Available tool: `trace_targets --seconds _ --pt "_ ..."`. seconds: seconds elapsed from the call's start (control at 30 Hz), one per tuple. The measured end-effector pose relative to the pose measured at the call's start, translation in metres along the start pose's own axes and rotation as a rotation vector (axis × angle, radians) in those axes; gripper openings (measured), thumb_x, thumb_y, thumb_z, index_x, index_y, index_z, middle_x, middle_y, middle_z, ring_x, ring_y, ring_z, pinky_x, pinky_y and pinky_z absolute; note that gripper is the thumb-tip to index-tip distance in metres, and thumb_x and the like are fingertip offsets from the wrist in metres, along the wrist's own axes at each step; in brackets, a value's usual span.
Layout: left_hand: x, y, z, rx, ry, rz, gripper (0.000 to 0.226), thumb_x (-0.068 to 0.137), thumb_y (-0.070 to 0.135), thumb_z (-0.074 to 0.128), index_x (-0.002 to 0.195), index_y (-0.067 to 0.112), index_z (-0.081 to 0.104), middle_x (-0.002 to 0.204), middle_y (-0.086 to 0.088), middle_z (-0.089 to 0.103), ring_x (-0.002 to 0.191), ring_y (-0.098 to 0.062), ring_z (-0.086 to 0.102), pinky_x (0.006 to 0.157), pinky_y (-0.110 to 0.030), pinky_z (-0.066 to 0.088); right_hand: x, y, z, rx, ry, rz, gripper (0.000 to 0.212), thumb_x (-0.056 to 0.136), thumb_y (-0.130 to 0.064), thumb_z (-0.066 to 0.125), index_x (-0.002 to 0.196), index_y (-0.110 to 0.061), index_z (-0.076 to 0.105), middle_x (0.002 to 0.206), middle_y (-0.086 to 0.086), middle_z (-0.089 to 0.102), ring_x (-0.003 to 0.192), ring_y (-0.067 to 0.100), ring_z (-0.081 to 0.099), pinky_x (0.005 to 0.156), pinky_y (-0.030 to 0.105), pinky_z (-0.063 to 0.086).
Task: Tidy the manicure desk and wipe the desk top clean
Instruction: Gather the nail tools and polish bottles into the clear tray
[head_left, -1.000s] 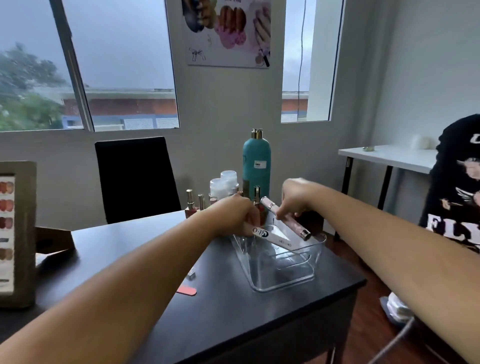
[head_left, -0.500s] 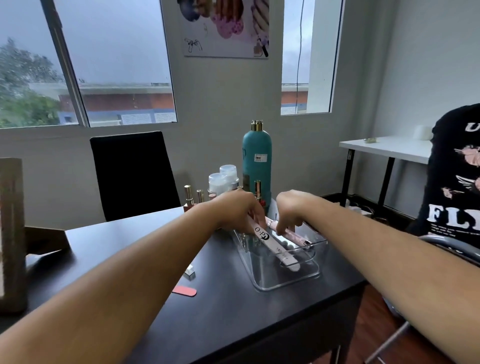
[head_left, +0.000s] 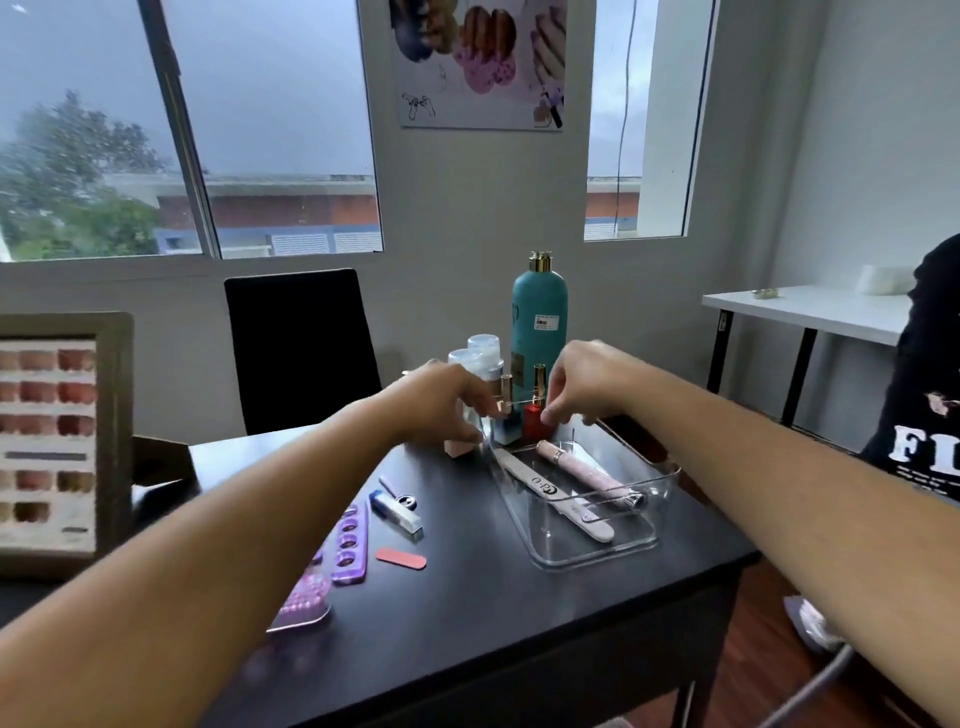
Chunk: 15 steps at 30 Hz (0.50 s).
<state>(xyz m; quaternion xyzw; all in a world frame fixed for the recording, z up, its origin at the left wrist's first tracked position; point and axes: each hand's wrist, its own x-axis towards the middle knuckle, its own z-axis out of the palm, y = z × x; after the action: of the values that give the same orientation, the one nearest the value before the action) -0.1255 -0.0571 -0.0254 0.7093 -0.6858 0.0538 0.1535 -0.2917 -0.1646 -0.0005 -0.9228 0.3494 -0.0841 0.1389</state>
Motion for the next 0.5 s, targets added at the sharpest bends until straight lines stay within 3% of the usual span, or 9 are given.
trace_targets --seconds 0.1,0.17,0.23,0.37,0.5 --pt "-0.036 -0.014 -0.021 0.013 -0.007 -0.034 0.021 0.071 0.027 0.075 0.092 0.027 0.071 0.082 0.012 0.067 0.069 0.002 0.055 0.072 -0.019 0.04 -0.019 -0.029 0.003 0.08 0.082 -0.171 0.007 0.074 -0.023 0.076 0.076 -0.017 0.075 0.064 -0.007 0.067 0.055 -0.001 0.058 0.058 0.019 0.049" --pt "-0.063 -0.026 -0.028 0.006 -0.016 -0.091 0.025 0.072 0.027 0.076 0.095 0.022 0.071 0.091 0.009 0.07 0.083 -0.006 0.061 0.081 -0.023 0.046 -0.032 -0.048 0.016 0.135 0.082 -0.26 0.004 0.074 -0.023 0.077 0.075 -0.02 0.074 0.062 -0.013 0.065 0.051 -0.007 0.056 0.059 0.015 0.045" --pt "-0.092 -0.036 -0.028 0.01 -0.035 -0.162 0.027 0.073 0.028 0.076 0.099 0.023 0.071 0.098 0.009 0.07 0.09 -0.007 0.06 0.085 -0.024 0.047 -0.041 -0.067 0.034 0.151 0.042 -0.314 0.006 0.074 -0.024 0.076 0.078 -0.02 0.075 0.071 -0.011 0.069 0.062 -0.004 0.059 0.063 0.013 0.045" --pt "-0.131 -0.054 -0.01 0.003 -0.096 -0.308 0.033 0.076 0.032 0.073 0.106 0.02 0.068 0.106 0.004 0.069 0.091 -0.009 0.062 0.08 -0.021 0.048 -0.04 -0.091 0.08 0.125 0.008 -0.287 0.02 0.078 -0.029 0.074 0.088 -0.011 0.076 0.088 0.004 0.073 0.079 0.015 0.065 0.072 0.025 0.053" --pt "-0.137 -0.066 0.008 -0.031 -0.171 -0.44 0.047 0.075 0.041 0.072 0.114 0.017 0.064 0.11 0.001 0.067 0.088 -0.014 0.062 0.083 -0.025 0.049 -0.032 -0.102 0.111 0.102 0.032 -0.167 0.031 0.079 -0.036 0.072 0.091 -0.007 0.074 0.093 0.007 0.072 0.08 0.016 0.061 0.065 0.023 0.043"
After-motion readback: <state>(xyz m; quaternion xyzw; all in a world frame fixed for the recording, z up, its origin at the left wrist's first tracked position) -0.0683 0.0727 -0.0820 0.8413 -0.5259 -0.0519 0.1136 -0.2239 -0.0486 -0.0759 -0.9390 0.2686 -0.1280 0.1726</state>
